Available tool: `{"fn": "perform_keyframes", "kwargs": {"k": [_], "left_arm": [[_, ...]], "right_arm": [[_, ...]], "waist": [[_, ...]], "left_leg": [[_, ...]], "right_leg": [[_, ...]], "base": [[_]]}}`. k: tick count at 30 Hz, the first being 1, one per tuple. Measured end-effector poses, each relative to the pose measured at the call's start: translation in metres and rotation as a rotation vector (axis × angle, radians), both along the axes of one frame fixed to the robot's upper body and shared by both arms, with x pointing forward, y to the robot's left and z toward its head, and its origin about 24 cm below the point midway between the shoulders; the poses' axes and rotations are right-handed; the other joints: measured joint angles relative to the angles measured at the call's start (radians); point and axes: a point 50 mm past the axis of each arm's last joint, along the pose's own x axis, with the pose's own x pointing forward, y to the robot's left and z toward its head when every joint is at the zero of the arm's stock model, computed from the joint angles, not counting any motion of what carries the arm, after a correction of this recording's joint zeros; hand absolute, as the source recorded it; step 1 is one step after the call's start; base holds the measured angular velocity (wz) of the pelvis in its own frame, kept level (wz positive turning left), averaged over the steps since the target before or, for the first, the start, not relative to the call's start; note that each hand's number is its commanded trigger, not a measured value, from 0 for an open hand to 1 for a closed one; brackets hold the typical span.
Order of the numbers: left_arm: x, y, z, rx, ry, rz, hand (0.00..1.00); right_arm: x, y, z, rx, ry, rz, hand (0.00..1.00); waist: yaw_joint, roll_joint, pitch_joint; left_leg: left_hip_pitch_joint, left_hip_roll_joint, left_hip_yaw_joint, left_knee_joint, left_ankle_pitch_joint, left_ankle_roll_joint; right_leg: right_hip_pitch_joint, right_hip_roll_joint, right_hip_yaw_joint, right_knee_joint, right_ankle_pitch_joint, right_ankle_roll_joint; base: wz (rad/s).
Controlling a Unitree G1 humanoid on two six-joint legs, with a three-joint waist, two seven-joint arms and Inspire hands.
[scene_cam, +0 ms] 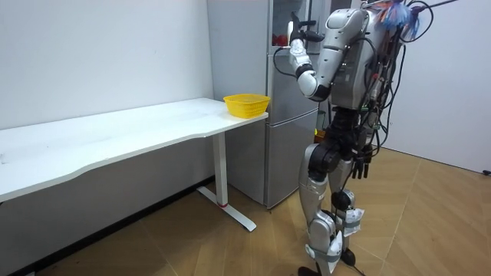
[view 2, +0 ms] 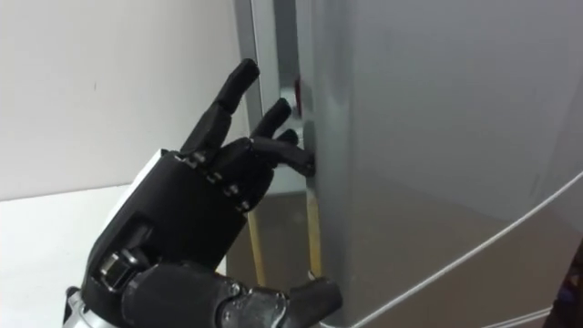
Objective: Retrieve from the upper fridge
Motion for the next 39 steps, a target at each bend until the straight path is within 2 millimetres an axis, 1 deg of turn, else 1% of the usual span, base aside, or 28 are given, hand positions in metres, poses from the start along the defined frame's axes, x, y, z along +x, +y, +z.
{"fn": "perform_keyframes", "kwargs": {"k": [3, 6, 10, 13, 14, 16, 17, 19, 22, 24, 26, 27, 29, 33, 36, 38, 39], "left_arm": [[0.000, -0.001, 0.001, 0.005, -0.012, -0.013, 0.00], [-0.001, -0.001, 0.002, 0.013, -0.022, -0.028, 0.00], [-0.002, -0.003, 0.001, 0.027, -0.034, -0.054, 0.00], [-0.002, -0.003, 0.001, 0.033, -0.041, -0.068, 0.00], [-0.003, -0.003, 0.001, 0.033, -0.043, -0.071, 0.00], [-0.003, -0.003, 0.001, 0.030, -0.043, -0.075, 0.00], [-0.003, -0.003, 0.001, 0.021, -0.039, -0.082, 0.00], [-0.003, -0.003, 0.002, 0.019, -0.039, -0.083, 0.00], [-0.002, -0.004, 0.002, 0.020, -0.044, -0.085, 0.00], [-0.002, -0.004, 0.003, 0.021, -0.047, -0.087, 0.00], [0.000, -0.005, 0.004, 0.022, -0.052, -0.096, 0.00], [0.001, -0.005, 0.005, 0.019, -0.050, -0.097, 0.00], [0.001, -0.005, 0.004, 0.013, -0.045, -0.097, 0.00], [0.000, -0.009, 0.003, 0.016, -0.041, -0.115, 0.00], [0.000, -0.010, 0.002, 0.021, -0.037, -0.120, 0.00], [0.000, -0.010, 0.001, 0.029, -0.033, -0.126, 0.00], [0.000, -0.010, 0.001, 0.033, -0.033, -0.127, 0.00]], "right_arm": [[0.001, 0.000, 0.000, -0.003, -0.003, 0.001, 0.00], [0.002, 0.000, 0.000, -0.007, -0.010, 0.004, 0.00], [0.001, -0.001, 0.000, -0.006, -0.017, -0.013, 0.00], [0.001, -0.001, 0.000, -0.006, -0.018, -0.018, 0.00], [0.001, -0.001, 0.000, -0.007, -0.021, -0.030, 0.00], [0.001, -0.001, 0.000, -0.006, -0.025, -0.035, 0.00], [0.001, -0.002, 0.000, -0.006, -0.028, -0.040, 0.00], [0.001, -0.002, 0.000, -0.005, -0.031, -0.045, 0.00], [0.001, -0.002, 0.000, -0.005, -0.031, -0.047, 0.00], [0.001, -0.002, 0.000, -0.005, -0.031, -0.047, 0.00], [-0.003, -0.002, 0.000, -0.006, -0.025, -0.054, 0.00], [-0.003, -0.002, 0.000, -0.006, -0.025, -0.059, 0.00], [-0.007, -0.001, 0.000, -0.001, -0.024, -0.091, 0.00], [-0.010, -0.001, 0.000, -0.001, -0.018, -0.112, 0.00], [-0.011, -0.001, 0.000, 0.002, -0.020, -0.127, 0.00], [-0.010, -0.001, 0.000, 0.002, -0.025, -0.134, 0.00], [-0.010, -0.001, 0.000, 0.002, -0.025, -0.138, 0.00]], "waist": [[-0.010, -0.002, 0.0003], [-0.027, -0.007, 0.0015], [-0.052, -0.019, 0.0045], [-0.060, -0.024, 0.0050], [-0.059, -0.024, 0.0048], [-0.062, -0.024, 0.0050], [-0.072, -0.024, 0.0050], [-0.081, -0.022, 0.0052], [-0.082, -0.017, 0.0056], [-0.086, -0.013, 0.0074], [-0.092, -0.008, 0.0115], [-0.093, -0.006, 0.0122], [-0.106, -0.002, 0.0139], [-0.115, -0.002, 0.0141], [-0.119, -0.001, 0.0136], [-0.136, -0.001, 0.0135], [-0.137, 0.000, 0.0133]], "left_leg": [[0.001, 0.002, 0.011, 0.000, 0.000, 0.000], [0.001, 0.003, 0.017, 0.000, 0.000, 0.000], [0.002, 0.003, 0.019, 0.000, 0.000, 0.000], [0.004, 0.005, 0.027, 0.000, 0.000, 0.000], [0.002, 0.007, 0.040, 0.000, 0.000, 0.000], [0.001, 0.010, 0.048, 0.000, 0.000, 0.000], [0.001, 0.010, 0.050, 0.000, 0.000, 0.000], [0.002, 0.011, 0.057, 0.000, 0.000, 0.000], [0.005, 0.013, 0.075, 0.000, 0.000, 0.000], [0.004, 0.013, 0.078, -0.002, 0.000, 0.000], [0.008, 0.014, 0.085, -0.003, 0.000, 0.000], [0.010, 0.014, 0.087, -0.004, 0.000, 0.000], [0.013, 0.015, 0.100, -0.004, 0.000, 0.000], [0.013, 0.016, 0.108, -0.005, 0.000, 0.000], [0.016, 0.018, 0.126, -0.008, -0.001, 0.000], [0.016, 0.019, 0.129, -0.017, -0.001, 0.000], [0.017, 0.019, 0.131, -0.017, -0.002, 0.001]], "right_leg": [[0.000, 0.001, 0.001, 0.000, 0.001, -0.001], [-0.002, 0.001, 0.003, -0.001, 0.001, -0.001], [-0.002, 0.001, 0.005, -0.001, 0.001, -0.001], [-0.005, 0.004, 0.013, 0.000, 0.003, -0.001], [-0.011, 0.005, 0.020, 0.002, 0.004, -0.002], [-0.017, 0.009, 0.031, 0.001, 0.009, -0.004], [-0.017, 0.009, 0.032, 0.000, 0.010, -0.004], [-0.019, 0.011, 0.039, 0.001, 0.011, -0.004], [-0.028, 0.015, 0.059, 0.001, 0.016, -0.004], [-0.032, 0.016, 0.063, 0.001, 0.020, -0.004], [-0.031, 0.017, 0.071, 0.001, 0.022, -0.003], [-0.030, 0.017, 0.074, 0.001, 0.022, -0.003], [-0.031, 0.019, 0.086, 0.002, 0.023, -0.003], [-0.036, 0.021, 0.095, 0.003, 0.025, -0.003], [-0.044, 0.025, 0.111, 0.008, 0.028, -0.004], [-0.053, 0.026, 0.112, 0.016, 0.028, -0.004], [-0.053, 0.027, 0.112, 0.017, 0.029, -0.004]], "base": [[0.00], [-0.01], [0.00], [-0.08], [-0.16], [-0.17], [-0.09], [-0.11], [-0.21], [-0.13], [-0.05], [-0.09], [-0.13], [-0.08], [-0.17], [-0.05], [0.00]]}}
